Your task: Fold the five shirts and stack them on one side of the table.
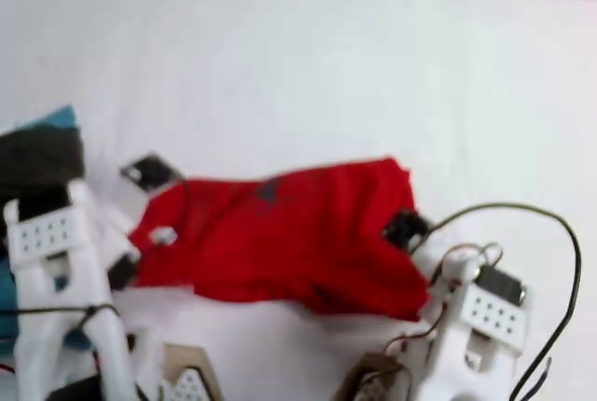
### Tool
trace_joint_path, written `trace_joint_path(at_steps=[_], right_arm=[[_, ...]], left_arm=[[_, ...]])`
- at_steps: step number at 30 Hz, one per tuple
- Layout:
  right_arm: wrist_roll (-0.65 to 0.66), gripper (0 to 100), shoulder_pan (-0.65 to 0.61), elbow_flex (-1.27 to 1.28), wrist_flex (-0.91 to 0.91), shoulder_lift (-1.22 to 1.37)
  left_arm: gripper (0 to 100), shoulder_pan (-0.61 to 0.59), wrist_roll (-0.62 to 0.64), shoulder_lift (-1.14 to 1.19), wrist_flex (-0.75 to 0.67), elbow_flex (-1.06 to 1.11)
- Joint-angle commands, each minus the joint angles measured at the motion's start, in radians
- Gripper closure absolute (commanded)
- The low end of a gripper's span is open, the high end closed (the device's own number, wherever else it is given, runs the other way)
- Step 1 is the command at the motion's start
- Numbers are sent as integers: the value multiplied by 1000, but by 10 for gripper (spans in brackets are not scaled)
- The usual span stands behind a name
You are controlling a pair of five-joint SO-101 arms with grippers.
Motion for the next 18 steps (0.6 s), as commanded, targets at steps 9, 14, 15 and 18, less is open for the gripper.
trace_joint_path(at_steps=[9, 14, 15, 18], right_arm=[[-284, 684, -81, -305, -18, -7], [-489, 755, -401, -308, -107, 54], [-532, 769, -458, -310, -134, 90], [-615, 768, -561, -311, -236, 237]], left_arm=[[788, 6, 51, 12, 98, -450], [787, 187, 218, 201, -26, -420], [787, 227, 261, 259, -49, -421], [787, 319, 361, 439, -110, -460]])
